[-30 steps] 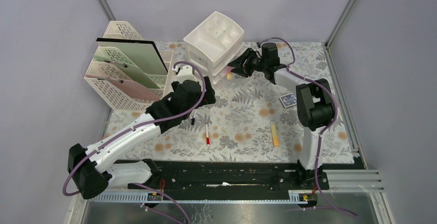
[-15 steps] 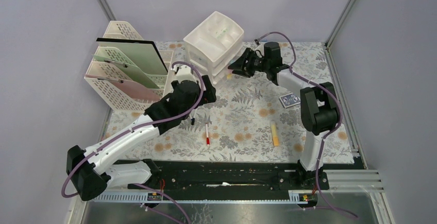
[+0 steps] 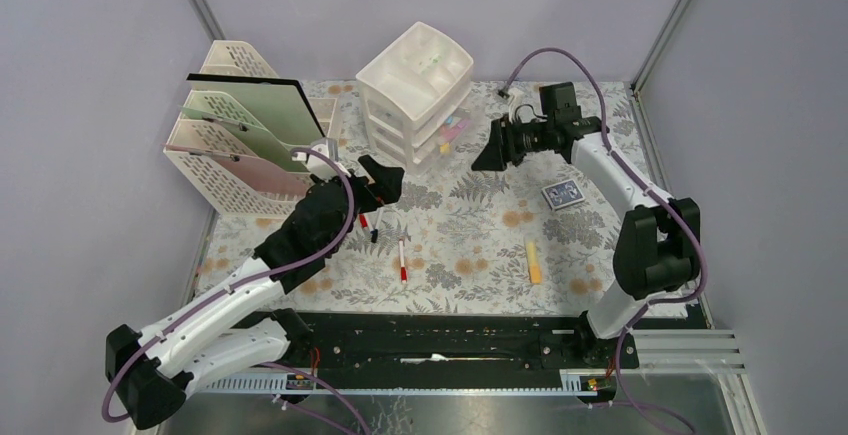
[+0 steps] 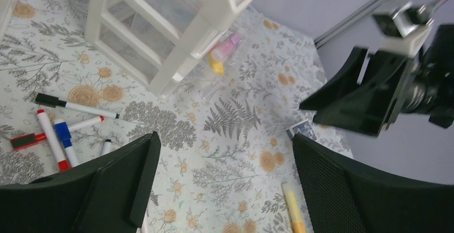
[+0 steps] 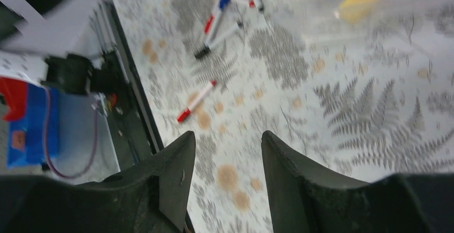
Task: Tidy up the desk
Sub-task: Place the stationery in the drawer, then pick up the stationery from the center of the board.
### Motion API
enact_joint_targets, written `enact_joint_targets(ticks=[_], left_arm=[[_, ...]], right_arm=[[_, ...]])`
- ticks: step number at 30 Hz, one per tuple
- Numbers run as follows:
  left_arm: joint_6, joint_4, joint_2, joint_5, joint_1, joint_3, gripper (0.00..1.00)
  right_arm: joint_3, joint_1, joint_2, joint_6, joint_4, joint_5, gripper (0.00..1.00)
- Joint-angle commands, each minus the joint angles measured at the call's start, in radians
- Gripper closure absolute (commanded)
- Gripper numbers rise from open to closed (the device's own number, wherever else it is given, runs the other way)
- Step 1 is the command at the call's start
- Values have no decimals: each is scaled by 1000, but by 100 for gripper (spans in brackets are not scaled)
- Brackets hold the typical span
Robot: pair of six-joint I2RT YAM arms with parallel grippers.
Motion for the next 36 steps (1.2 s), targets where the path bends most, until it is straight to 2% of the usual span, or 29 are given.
enact_joint_targets(ticks=[1,7,18,36], left_arm=[[-5,124,-25,19,13,-21,1],[15,117,-17,42,20,-23,1],[34,94,7,77,26,-25,1],[-1,69,-26,78,28,-68,1]], right_arm=[[-1,-3,-74,-382,-380,59,44],[-118,-3,-206,-523,-459,259,40],[-304,-3,-270,-559,-510,500,39],[-464,1,-172,-513,-442,618,39]])
